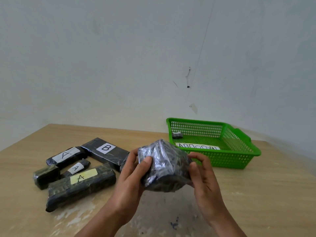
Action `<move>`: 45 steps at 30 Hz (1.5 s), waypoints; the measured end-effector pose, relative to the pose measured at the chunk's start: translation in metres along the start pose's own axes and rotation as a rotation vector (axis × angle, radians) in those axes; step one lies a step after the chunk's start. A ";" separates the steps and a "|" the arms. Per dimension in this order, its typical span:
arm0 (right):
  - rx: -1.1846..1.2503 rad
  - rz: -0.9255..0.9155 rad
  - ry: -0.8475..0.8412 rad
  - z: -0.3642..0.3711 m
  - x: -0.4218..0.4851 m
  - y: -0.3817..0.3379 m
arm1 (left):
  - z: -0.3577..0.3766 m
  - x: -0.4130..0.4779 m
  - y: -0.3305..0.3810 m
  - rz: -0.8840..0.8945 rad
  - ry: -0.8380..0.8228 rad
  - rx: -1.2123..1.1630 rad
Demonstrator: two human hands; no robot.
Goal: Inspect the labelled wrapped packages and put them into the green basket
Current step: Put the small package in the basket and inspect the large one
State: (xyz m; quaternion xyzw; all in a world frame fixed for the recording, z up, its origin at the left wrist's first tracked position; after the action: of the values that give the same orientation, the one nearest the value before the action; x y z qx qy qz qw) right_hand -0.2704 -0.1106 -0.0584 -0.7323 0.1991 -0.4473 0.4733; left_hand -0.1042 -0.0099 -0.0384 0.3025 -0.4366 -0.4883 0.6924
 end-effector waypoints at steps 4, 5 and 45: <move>-0.048 -0.076 -0.103 -0.001 -0.002 -0.005 | -0.008 0.004 0.000 -0.009 0.064 0.054; -0.059 -0.063 -0.075 -0.004 -0.001 -0.002 | -0.009 0.004 0.002 -0.014 0.051 0.063; 0.473 0.281 -0.185 0.006 -0.003 -0.008 | -0.009 0.003 -0.003 -0.100 0.031 0.332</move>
State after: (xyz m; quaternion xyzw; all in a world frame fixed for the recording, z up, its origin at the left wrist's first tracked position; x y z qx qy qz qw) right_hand -0.2675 -0.1021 -0.0540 -0.6047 0.1446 -0.3426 0.7043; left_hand -0.0968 -0.0135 -0.0442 0.4416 -0.4847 -0.4388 0.6144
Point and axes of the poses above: each hand's wrist, its own x-axis towards the middle knuckle, its own z-axis out of the palm, y = z × x, the point moved 4 cm from there along x, towards the middle knuckle, and after that the axes turned 11 degrees about -y, right-handed, at the moved point
